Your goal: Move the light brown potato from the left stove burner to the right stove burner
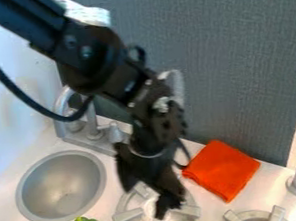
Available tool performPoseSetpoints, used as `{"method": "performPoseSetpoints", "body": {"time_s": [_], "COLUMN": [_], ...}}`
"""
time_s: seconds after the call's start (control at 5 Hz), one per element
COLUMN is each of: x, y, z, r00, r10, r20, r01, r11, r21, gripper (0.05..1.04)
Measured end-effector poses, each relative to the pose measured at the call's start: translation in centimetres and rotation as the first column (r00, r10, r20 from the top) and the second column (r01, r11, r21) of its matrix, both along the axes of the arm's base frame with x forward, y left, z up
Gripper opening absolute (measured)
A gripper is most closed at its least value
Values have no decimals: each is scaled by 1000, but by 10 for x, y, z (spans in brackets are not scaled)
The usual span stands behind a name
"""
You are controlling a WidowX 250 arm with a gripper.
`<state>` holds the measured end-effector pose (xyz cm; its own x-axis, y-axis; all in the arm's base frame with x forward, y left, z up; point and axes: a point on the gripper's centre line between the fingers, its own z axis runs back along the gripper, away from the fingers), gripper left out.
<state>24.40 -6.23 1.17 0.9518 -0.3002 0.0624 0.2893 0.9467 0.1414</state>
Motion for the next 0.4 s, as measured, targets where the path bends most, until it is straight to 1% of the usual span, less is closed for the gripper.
{"method": "performPoseSetpoints", "body": {"time_s": [0.2, 0.4], "x": [-5, -11], "y": [24, 44], "z": [-5, -7], "r00": [999, 996], "r10": [46, 77], "r20": [-25, -43], "r01": [-46, -78], "r11": [999, 997], "r21": [5, -26], "gripper": [1003, 1003]}}
